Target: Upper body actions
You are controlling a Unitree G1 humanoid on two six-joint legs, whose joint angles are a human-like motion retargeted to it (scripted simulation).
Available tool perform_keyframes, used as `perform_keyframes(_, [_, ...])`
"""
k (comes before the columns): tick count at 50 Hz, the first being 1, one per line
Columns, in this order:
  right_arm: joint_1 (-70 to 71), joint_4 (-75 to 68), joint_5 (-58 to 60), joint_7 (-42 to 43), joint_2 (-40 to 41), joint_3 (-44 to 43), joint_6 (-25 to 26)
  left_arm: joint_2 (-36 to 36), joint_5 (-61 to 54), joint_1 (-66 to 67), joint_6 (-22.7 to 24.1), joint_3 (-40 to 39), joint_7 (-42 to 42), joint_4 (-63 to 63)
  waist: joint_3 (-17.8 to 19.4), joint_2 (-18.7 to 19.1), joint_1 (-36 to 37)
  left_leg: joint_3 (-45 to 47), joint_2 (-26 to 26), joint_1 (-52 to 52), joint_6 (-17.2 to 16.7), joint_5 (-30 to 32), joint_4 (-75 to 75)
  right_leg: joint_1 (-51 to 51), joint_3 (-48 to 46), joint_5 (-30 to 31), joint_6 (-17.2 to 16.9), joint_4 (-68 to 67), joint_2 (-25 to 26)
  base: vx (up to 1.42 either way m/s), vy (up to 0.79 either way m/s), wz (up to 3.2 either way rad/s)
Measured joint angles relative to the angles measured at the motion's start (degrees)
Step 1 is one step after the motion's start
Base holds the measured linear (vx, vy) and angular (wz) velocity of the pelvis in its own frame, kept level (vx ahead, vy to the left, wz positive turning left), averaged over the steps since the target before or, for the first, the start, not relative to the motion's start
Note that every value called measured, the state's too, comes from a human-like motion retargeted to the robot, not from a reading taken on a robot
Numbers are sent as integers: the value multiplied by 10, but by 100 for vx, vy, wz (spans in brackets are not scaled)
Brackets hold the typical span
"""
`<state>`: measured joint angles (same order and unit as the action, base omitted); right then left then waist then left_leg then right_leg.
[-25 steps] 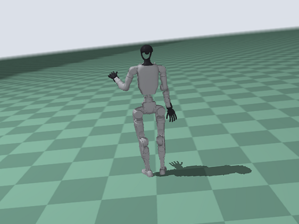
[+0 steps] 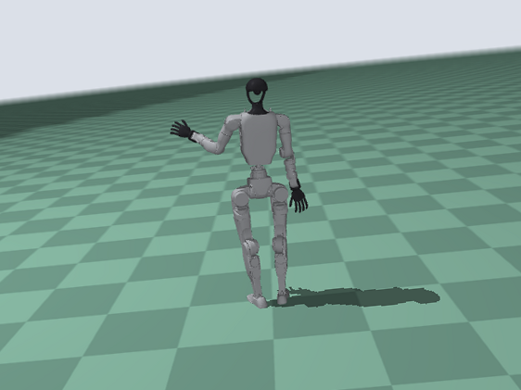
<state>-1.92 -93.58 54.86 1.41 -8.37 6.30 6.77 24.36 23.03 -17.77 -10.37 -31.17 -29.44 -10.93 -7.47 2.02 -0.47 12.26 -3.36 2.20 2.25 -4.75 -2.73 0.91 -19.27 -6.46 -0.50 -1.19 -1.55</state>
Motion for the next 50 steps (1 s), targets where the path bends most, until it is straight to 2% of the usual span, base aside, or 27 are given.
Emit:
perform_keyframes(5, [0, -4, -16, 3, 1, 2, -1, 2, 101, 19, 42, 54, -22, 107, 4, -3, 7, 12, 2, -3, 0, -2, 1, -2, 12, -1, 0, 0, 2, 0, -1, -19])
perform_keyframes(8, [0, -4, -19, 0, 2, -1, -1, 4, 123, 9, 88, 107, -16, 164, 4, -4, 7, 11, 3, -4, 0, -2, 1, -2, 11, 0, -3, -1, 0, 0, 0, 0])
perform_keyframes(10, [1, -3, -16, -3, 2, -1, -2, 0, 116, -4, 136, 143, 14, 193, 4, -4, 3, 7, 3, -2, 0, -2, 0, 0, 8, 0, -4, -2, -1, 0, 0, 0])
perform_keyframes(12, [2, -2, -10, -4, 1, 2, -1, -1, 63, -21, 181, 179, 72, 212, 1, -3, -3, 4, 3, -1, 0, -2, 0, 3, 5, 1, -4, -2, -2, 0, 0, 0])
perform_keyframes(15, [2, -2, -2, -4, 1, 7, -1, -9, -37, -51, 216, 239, 194, 221, -4, -2, -9, 3, 2, 1, 1, -2, 0, 5, 3, 2, -2, -1, 0, 0, 0, 0])
perform_keyframes(18, [0, -4, -3, -4, 1, 5, 0, -25, -122, -86, 203, 281, 385, 183, -11, -2, -8, 5, 1, 2, 1, -2, 0, 5, 4, 2, 1, 1, 2, 0, 0, 0])
perform_keyframes(20, [-2, -6, -5, -5, 1, 4, -2, -37, -139, -108, 195, 306, 491, 134, -15, -2, -6, 7, 0, 2, 1, -3, 0, 4, 5, 1, 4, 2, 4, 0, 0, 0])
perform_keyframes(22, [-1, -9, -8, -7, 1, 0, -2, -44, -121, -127, 186, 321, 539, 78, -17, -3, -5, 8, -1, 1, 1, -3, -1, 2, 6, 1, 6, 3, 6, 0, 0, 0])
perform_keyframes(25, [2, -8, -5, -12, 3, -6, -1, -48, -80, -137, 177, 330, 524, 42, -16, -3, -9, 7, -3, -1, 2, -4, 0, 1, 5, 1, 8, 3, 8, 0, 0, 0])
perform_keyframes(27, [6, -5, 2, -13, 5, -8, -2, -49, -60, -129, 190, 323, 480, 62, -14, -3, -16, 5, -4, -2, 2, -4, 0, 3, 3, 2, 10, 3, 9, 0, 0, 0])
perform_keyframes(32, [9, -4, 11, -7, 2, -5, -4, -34, 36, -80, 225, 271, 291, 182, -13, 0, -21, 14, -5, -4, 3, -9, 1, 9, 15, 3, 18, 3, 16, 1, -1, -18])
perform_keyframes(35, [8, -8, -1, -11, 1, -11, 0, -25, 102, -47, 225, 232, 187, 258, -15, 1, -15, 24, -4, -5, 2, -11, 3, 12, 26, 3, 22, 3, 22, 2, 0, -30])
perform_keyframes(37, [6, -9, -12, -15, 0, -15, 1, -22, 122, -30, 208, 209, 154, 293, -17, 1, -12, 29, -4, -7, 2, -12, 5, 13, 30, 3, 25, 4, 25, 3, 0, -20])
perform_keyframes(43, [0, -10, -29, -15, -2, -19, 1, -21, 149, -8, 132, 158, 164, 314, -18, 3, -8, 34, -3, -10, 3, -13, 6, 10, 33, 1, 27, 4, 29, 0, 0, 0])
perform_keyframes(45, [-2, -11, -33, -14, -2, -20, 0, -19, 157, -14, 129, 144, 173, 276, -18, 3, -6, 32, -4, -11, 3, -13, 5, 8, 32, 1, 27, 5, 29, 0, 0, 0])
perform_keyframes(48, [0, -14, -36, -20, -2, -16, -2, -12, 177, -56, 130, 143, 186, 145, -17, 0, -5, 26, -5, -11, 3, -11, 4, 1, 23, 0, 24, 6, 25, -2, 1, 26])
perform_keyframes(50, [4, -14, -29, -30, -1, -14, -3, -4, 185, -75, 106, 148, 217, 85, -14, -3, -10, 17, -6, -11, 3, -9, 2, -3, 15, -2, 21, 6, 21, -4, -3, 41])
